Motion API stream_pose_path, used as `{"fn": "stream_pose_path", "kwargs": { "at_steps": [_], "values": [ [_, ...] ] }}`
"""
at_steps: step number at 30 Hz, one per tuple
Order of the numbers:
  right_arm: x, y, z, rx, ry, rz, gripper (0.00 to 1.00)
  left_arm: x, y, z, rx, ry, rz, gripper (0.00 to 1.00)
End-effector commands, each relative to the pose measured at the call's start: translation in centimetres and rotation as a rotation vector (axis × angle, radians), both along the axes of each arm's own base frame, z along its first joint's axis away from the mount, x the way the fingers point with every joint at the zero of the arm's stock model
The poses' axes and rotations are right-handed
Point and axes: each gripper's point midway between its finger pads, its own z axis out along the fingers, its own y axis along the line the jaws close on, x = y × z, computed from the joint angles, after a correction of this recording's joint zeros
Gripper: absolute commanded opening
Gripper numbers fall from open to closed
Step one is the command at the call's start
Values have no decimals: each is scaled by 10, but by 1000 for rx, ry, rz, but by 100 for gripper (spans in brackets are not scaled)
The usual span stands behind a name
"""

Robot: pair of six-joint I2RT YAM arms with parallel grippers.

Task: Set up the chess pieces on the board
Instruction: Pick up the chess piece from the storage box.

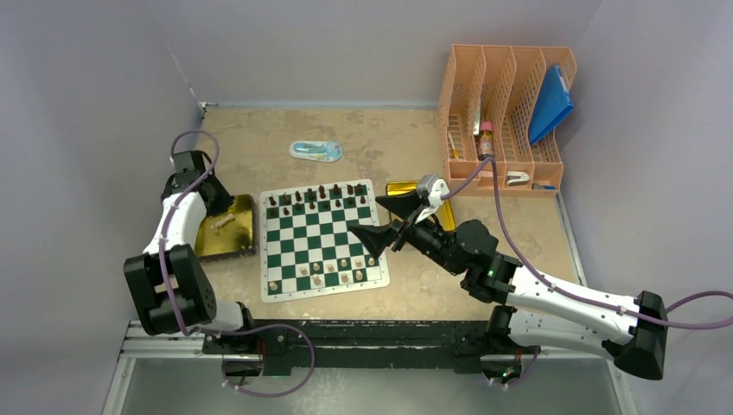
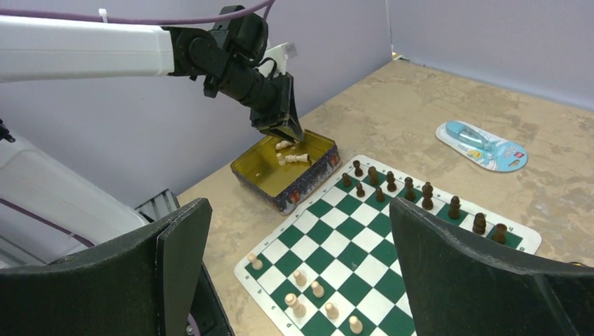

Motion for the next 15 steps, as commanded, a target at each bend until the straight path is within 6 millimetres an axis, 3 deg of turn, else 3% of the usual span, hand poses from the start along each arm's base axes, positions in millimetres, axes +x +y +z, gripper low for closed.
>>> {"fn": "stream_pose_path", "kwargs": {
  "at_steps": [1,6,11,15],
  "values": [
    [-6,-4,16,82,32,23,99,5,-24,21,-84,-117,-96,2],
    [-3,-2,14,58,64,12,99,11,-56,64,-135,-314,-281,1],
    [0,3,7,17,84,5,99,4,-90,117,-145,-554,-461,0],
    [6,8,6,-10,94,-5,99,-1,-125,138,-81,-645,-629,0]
  ]
}}
